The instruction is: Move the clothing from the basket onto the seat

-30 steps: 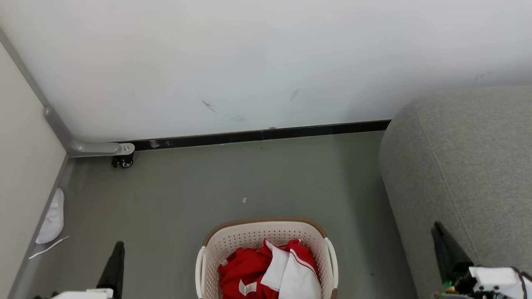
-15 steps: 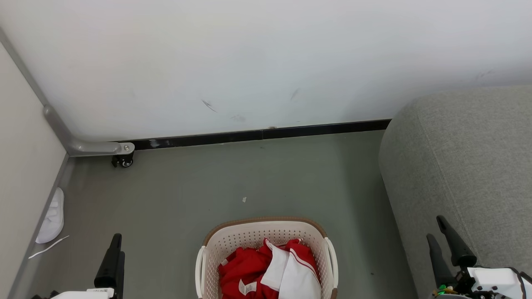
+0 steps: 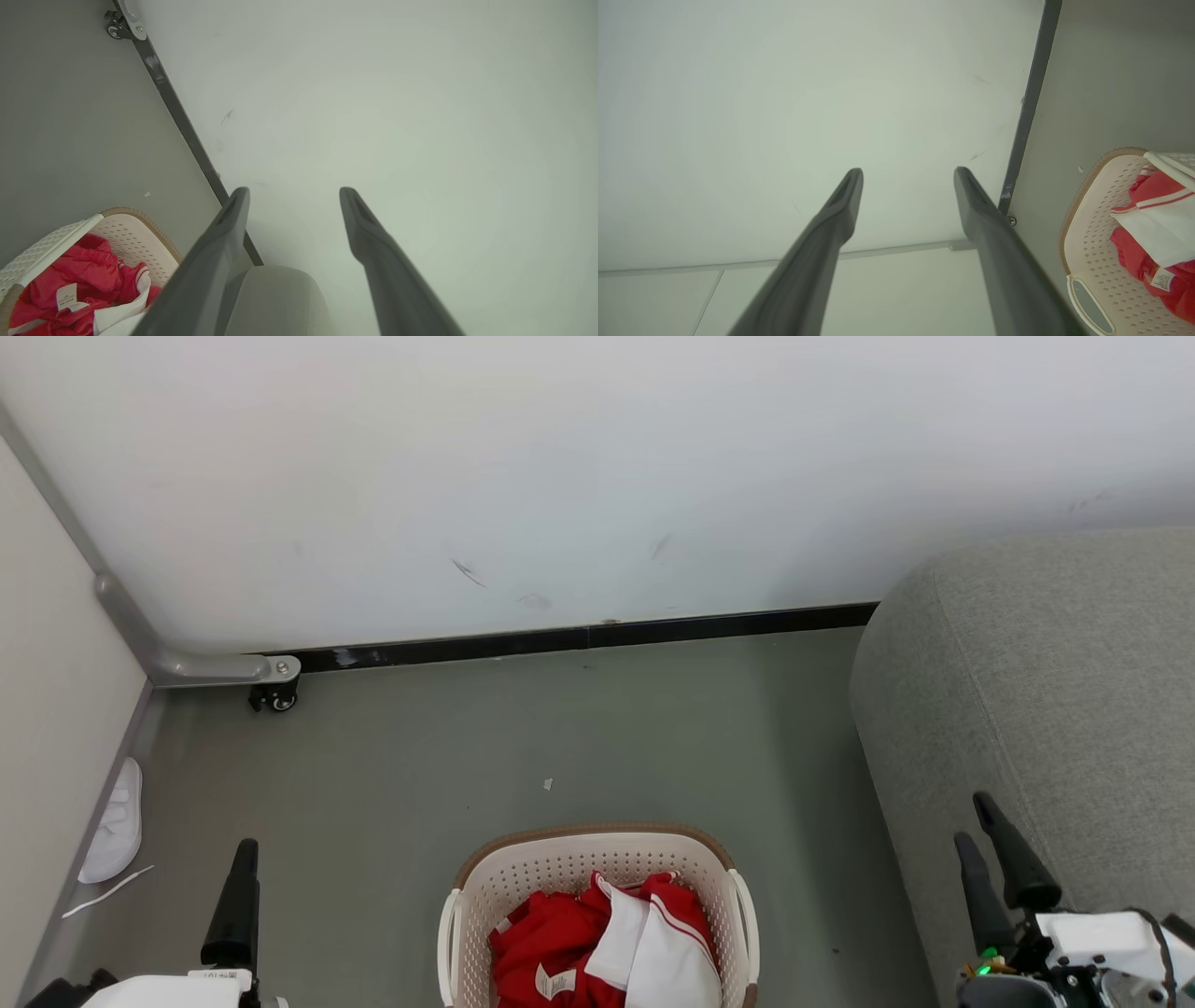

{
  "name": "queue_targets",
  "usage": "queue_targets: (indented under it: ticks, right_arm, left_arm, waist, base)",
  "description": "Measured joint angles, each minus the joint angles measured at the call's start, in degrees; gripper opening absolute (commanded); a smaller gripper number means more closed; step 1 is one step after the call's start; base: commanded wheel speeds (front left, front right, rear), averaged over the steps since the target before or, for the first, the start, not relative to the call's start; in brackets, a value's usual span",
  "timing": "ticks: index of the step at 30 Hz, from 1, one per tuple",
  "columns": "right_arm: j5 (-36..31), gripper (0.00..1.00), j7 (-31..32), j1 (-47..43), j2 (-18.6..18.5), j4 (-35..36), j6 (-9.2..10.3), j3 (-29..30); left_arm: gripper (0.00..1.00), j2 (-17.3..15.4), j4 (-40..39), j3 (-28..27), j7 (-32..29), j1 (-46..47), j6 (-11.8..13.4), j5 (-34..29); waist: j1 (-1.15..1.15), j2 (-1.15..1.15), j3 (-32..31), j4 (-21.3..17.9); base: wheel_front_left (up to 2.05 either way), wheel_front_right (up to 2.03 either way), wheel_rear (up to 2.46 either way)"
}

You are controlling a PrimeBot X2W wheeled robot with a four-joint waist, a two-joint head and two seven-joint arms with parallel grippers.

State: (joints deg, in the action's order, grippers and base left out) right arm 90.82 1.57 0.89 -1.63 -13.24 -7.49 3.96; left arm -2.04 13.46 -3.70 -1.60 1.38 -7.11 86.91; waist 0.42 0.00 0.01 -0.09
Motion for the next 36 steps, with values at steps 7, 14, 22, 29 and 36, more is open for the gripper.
queue_targets:
  ticks: [7, 14, 22, 29, 36]
  right_arm:
    - [-3.8, 1.0, -1.7, 0.9, -1.2, 1.6, 0.01, -2.5]
    - [-8.2, 1.0, -3.7, 1.2, -2.7, 2.6, 0.01, -4.7]
    - [-14.8, 1.0, -5.7, 2.4, -5.1, 3.7, 0.01, -7.5]
    - [-23.9, 1.0, -7.2, 3.1, -7.7, 3.7, 0.01, -10.3]
    - [-31.7, 1.0, -8.6, 3.2, -7.8, 4.1, 0.0, -10.3]
  left_arm:
    - [1.0, -0.4, -1.5, 1.0, 1.7, 0.2, 0.0, -2.1]
    - [1.0, -2.3, -2.8, 2.6, 3.3, 0.6, 0.0, -6.9]
    - [1.0, -4.1, -3.4, 4.1, 5.3, 0.6, 0.0, -14.0]
    - [1.0, -5.4, -4.4, 4.6, 6.8, 0.6, 0.0, -22.8]
    - [1.0, -5.5, -5.4, 4.5, 8.3, 0.6, 0.0, -31.0]
  waist:
    - [0.35, 0.0, -0.2, 0.0]
    - [0.56, 0.0, -0.5, 0.0]
    - [0.51, 0.0, -0.7, 0.1]
    - [0.12, 0.0, -0.6, 0.1]
    - [-0.19, 0.0, -0.3, 0.0]
  base:
    - [0.0, 0.0, 0.0]
    - [0.0, 0.0, 0.0]
    - [0.0, 0.0, 0.0]
    - [0.0, 0.0, 0.0]
    - [0.0, 0.0, 0.0]
